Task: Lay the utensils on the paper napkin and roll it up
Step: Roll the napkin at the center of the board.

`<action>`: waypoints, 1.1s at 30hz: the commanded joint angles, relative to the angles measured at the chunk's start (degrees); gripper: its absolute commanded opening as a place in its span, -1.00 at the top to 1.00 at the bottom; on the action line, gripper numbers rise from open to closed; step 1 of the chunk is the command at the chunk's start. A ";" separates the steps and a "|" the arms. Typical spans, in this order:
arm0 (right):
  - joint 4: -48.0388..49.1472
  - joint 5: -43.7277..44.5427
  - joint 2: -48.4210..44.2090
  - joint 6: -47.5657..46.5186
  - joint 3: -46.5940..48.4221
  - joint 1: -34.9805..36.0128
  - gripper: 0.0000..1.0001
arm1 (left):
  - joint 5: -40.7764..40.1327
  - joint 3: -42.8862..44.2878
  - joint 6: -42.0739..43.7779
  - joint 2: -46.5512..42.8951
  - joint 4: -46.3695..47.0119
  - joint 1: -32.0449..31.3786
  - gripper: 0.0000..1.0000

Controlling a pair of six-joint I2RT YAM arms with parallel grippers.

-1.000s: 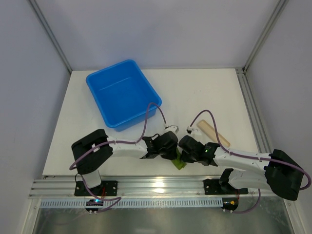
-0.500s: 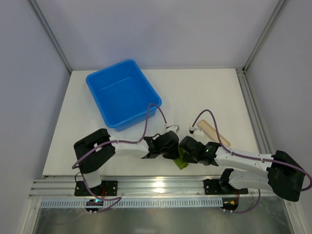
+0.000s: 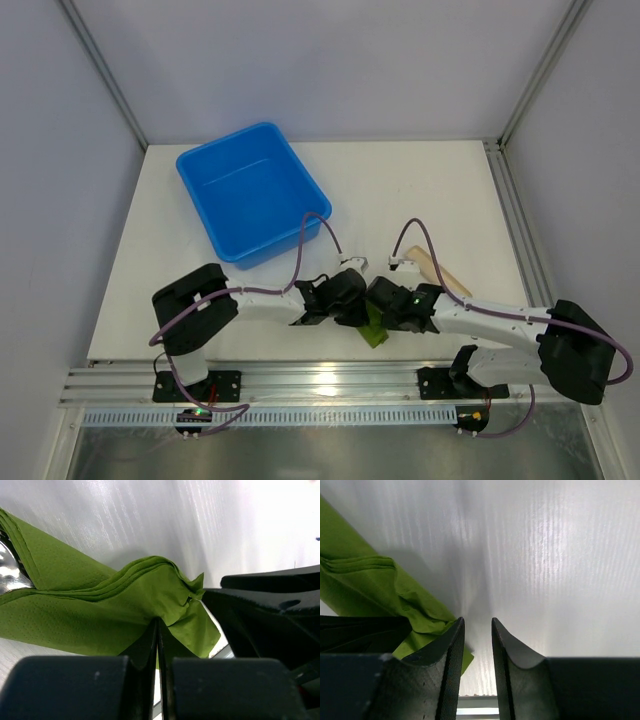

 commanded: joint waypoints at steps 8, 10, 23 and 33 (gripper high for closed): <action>6.95 -3.61 -11.35 -8.52 1.34 -0.27 0.79 | -0.02 -1.31 0.08 1.48 -1.10 0.04 1.00; 9.41 -6.78 -13.46 -9.58 0.28 -0.35 0.91 | -0.11 -1.23 0.16 1.30 -1.27 -0.05 1.00; 15.13 -8.89 -6.36 -12.57 -0.25 -3.69 0.93 | -0.02 -1.84 -0.19 0.60 -1.18 -0.05 1.00; 15.40 -9.25 -0.73 -10.55 -2.19 -8.88 0.93 | -0.11 -1.93 -0.10 0.42 -1.36 -0.05 1.00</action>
